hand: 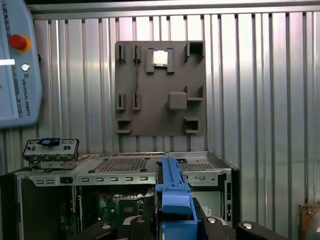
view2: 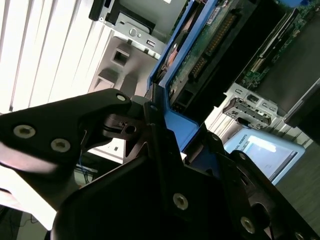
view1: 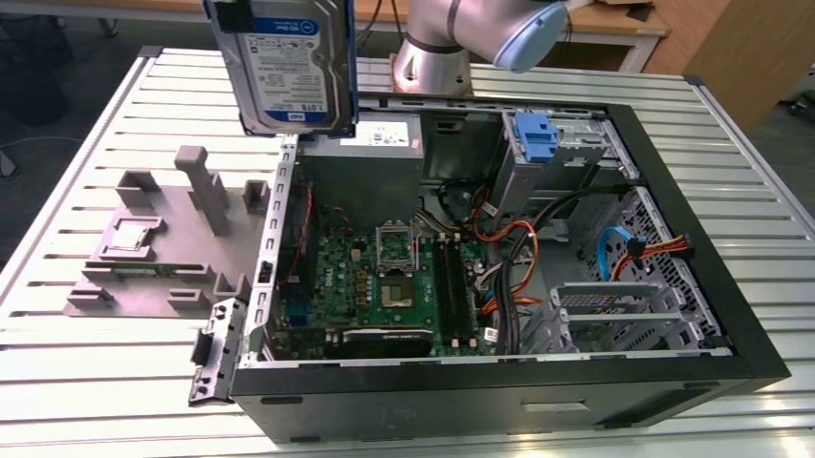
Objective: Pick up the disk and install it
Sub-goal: 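Pick up the disk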
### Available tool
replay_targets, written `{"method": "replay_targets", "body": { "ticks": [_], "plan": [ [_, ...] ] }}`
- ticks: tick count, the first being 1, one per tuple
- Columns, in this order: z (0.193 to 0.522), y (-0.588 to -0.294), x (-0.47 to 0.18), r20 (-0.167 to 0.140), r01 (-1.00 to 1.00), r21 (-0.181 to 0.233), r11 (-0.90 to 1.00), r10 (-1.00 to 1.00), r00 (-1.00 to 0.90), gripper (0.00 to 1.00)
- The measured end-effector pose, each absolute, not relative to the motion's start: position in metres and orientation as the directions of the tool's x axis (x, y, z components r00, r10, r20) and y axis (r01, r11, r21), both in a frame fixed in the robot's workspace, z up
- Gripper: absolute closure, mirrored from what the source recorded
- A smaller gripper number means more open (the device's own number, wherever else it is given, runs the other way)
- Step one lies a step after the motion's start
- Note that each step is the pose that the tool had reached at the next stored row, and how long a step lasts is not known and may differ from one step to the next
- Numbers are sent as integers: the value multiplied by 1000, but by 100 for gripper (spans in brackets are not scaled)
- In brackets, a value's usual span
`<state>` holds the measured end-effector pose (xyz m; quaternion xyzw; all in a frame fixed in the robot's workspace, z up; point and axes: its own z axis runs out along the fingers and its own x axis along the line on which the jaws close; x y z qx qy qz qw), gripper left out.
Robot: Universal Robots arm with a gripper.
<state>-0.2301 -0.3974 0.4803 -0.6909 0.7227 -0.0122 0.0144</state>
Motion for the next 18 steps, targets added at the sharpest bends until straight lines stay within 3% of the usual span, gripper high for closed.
{"method": "replay_targets", "body": {
  "ticks": [18],
  "plan": [
    [480, -397, -196, -4, -998, -37, 45, -999, -45, 63]
  ]
}}
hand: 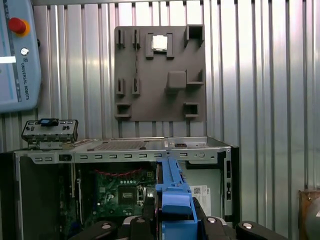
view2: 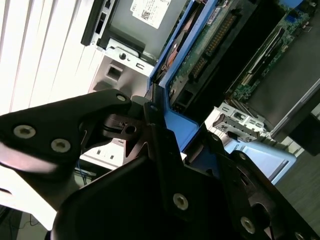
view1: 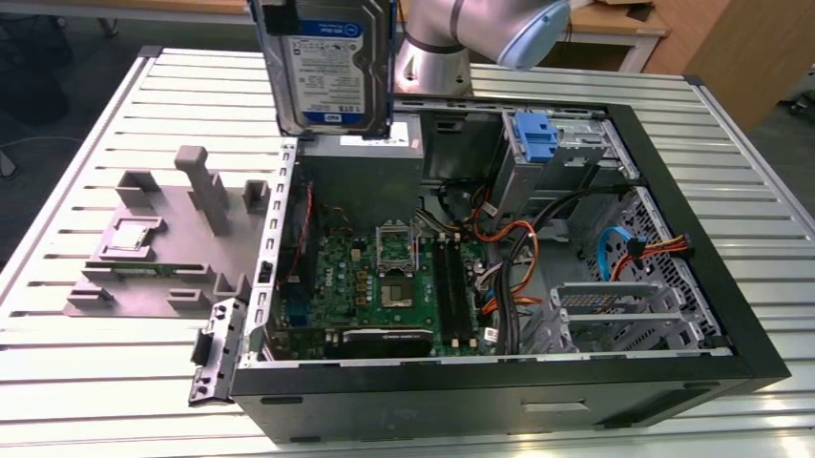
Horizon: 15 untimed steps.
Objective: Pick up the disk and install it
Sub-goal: 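Pick up the disk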
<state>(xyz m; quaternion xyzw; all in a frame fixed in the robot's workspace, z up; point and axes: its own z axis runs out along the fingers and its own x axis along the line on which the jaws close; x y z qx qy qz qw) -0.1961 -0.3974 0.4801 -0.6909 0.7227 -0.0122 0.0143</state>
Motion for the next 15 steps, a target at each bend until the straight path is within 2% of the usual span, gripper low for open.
{"method": "replay_targets", "body": {
  "ticks": [15],
  "plan": [
    [480, -397, -177, -4, -998, -36, 58, -998, -58, 63]
  ]
}}
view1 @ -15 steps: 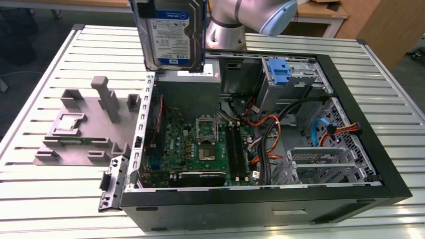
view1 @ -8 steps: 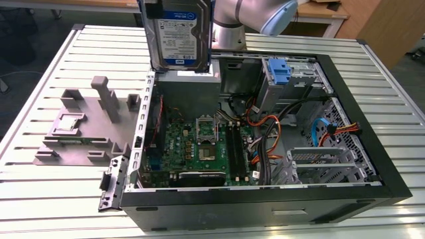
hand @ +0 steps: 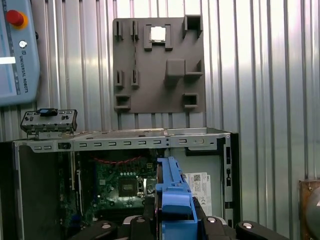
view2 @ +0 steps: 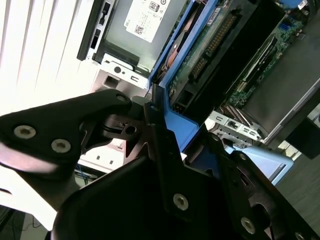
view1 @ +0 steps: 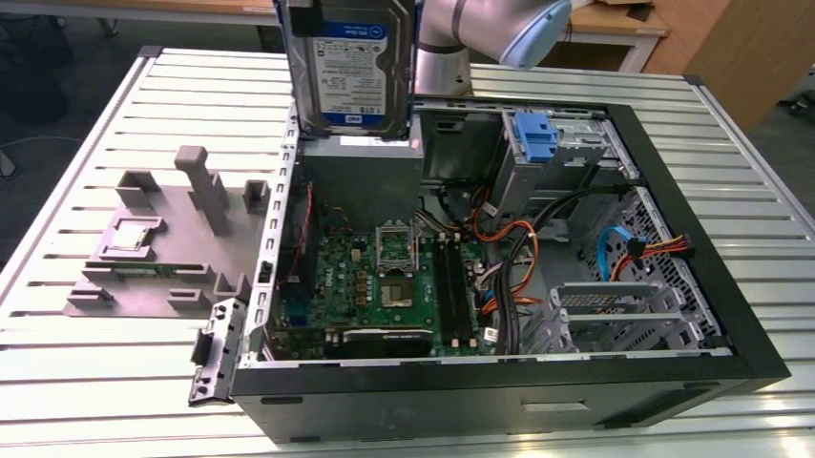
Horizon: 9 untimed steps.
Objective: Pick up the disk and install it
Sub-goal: 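Pick up the disk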
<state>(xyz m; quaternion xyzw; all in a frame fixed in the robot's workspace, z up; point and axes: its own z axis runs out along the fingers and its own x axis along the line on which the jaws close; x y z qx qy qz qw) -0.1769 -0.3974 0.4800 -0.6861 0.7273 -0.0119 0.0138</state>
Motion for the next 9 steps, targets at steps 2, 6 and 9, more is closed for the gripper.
{"method": "replay_targets", "body": {
  "ticks": [2, 6, 9],
  "plan": [
    [480, -397, -175, -4, -998, -36, 59, -998, -59, 63],
    [480, -397, -169, -4, -998, -36, 60, -998, -60, 63],
    [480, -398, -165, -4, -997, -36, 62, -998, -62, 63]
  ]
}}
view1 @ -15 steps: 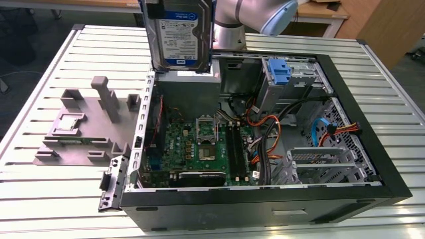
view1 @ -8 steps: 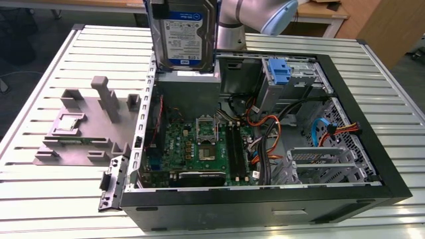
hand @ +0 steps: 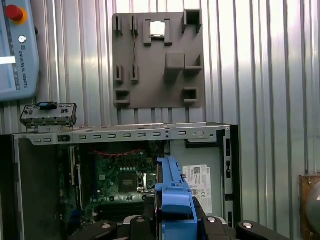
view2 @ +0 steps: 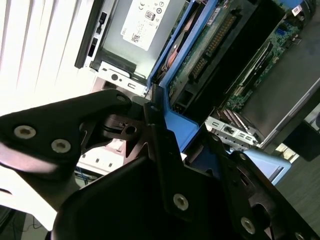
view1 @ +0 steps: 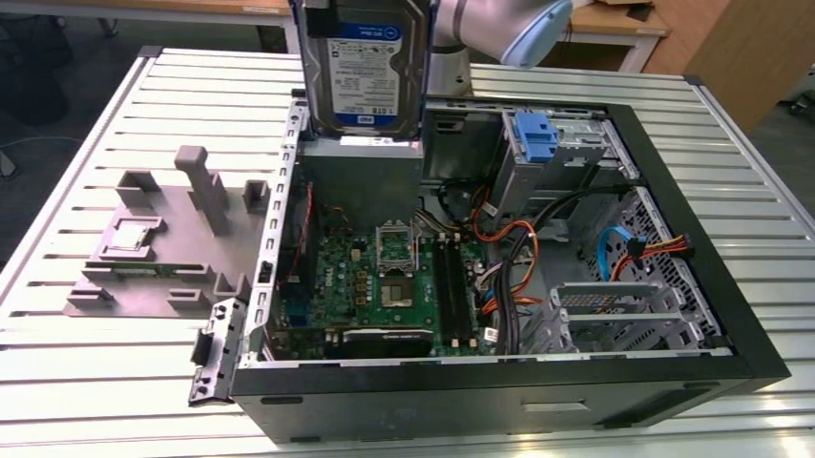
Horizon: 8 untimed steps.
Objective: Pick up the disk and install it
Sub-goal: 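Pick up the disk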
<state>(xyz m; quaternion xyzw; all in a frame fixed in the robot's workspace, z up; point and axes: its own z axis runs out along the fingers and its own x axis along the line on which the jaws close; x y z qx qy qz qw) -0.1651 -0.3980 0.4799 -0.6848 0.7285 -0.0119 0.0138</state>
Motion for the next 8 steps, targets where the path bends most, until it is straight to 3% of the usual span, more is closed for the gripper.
{"method": "replay_targets", "body": {
  "ticks": [8],
  "plan": [
    [479, -407, -163, -3, -997, -36, 62, -998, -62, 63]
  ]
}}
